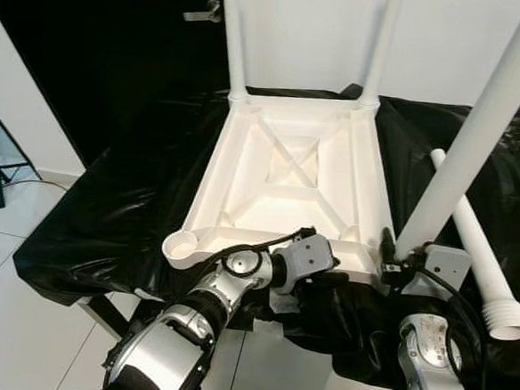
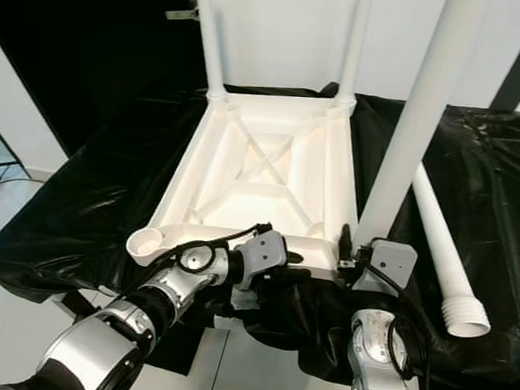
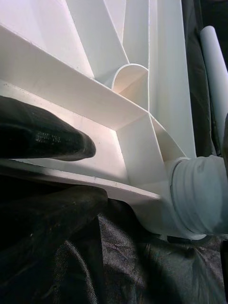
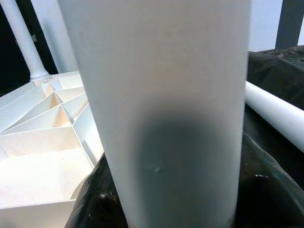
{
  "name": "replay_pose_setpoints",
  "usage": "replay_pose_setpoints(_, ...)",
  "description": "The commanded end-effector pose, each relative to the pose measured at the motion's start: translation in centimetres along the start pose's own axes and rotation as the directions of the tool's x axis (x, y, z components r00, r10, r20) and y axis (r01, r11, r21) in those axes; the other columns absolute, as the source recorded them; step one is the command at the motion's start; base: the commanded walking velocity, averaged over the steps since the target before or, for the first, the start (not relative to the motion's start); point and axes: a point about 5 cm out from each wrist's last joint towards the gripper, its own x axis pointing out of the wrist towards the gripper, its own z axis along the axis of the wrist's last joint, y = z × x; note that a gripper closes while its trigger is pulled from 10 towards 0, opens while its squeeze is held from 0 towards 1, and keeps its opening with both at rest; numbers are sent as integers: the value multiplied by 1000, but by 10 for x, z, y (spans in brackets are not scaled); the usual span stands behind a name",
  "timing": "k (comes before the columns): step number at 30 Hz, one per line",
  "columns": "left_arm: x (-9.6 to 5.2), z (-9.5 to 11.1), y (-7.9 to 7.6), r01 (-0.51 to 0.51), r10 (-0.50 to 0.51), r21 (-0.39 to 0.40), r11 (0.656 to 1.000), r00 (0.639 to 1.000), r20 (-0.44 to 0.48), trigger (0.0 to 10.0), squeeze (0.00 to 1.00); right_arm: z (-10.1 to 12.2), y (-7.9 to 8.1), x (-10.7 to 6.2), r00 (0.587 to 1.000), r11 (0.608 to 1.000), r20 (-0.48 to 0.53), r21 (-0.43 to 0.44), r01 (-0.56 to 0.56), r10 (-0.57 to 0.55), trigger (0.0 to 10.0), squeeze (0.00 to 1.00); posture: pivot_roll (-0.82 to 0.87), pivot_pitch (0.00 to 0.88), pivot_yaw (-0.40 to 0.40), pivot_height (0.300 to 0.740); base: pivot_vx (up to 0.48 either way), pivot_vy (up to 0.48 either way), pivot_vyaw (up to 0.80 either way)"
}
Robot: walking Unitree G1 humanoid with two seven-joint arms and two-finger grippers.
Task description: Building children table
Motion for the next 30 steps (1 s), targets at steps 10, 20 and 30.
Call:
replay_pose_setpoints(10, -6, -24, -8, -12, 4, -72, 997, 994, -112, 7882, 0, -6, 7, -3, 998, 998, -36, -24, -55, 54, 2314, 0, -156, 0, 71, 740, 0, 0, 0)
replay_pose_setpoints(20, -7, -24, -7, -13, 5, -71, 997, 994, -113, 7843, 0, 4, -6, 9, 898, 898, -37, -23, -439, 438, 10000, 0, -173, 0, 74, 740, 0, 0, 0)
replay_pose_setpoints(30, -4, -22, -8, -10, 3, -73, 997, 995, -105, 7843, 0, 15, -15, 3, 633, 615, -156, -152, -774, 759, 0, 0, -181, 0, 70, 740, 0, 0, 0)
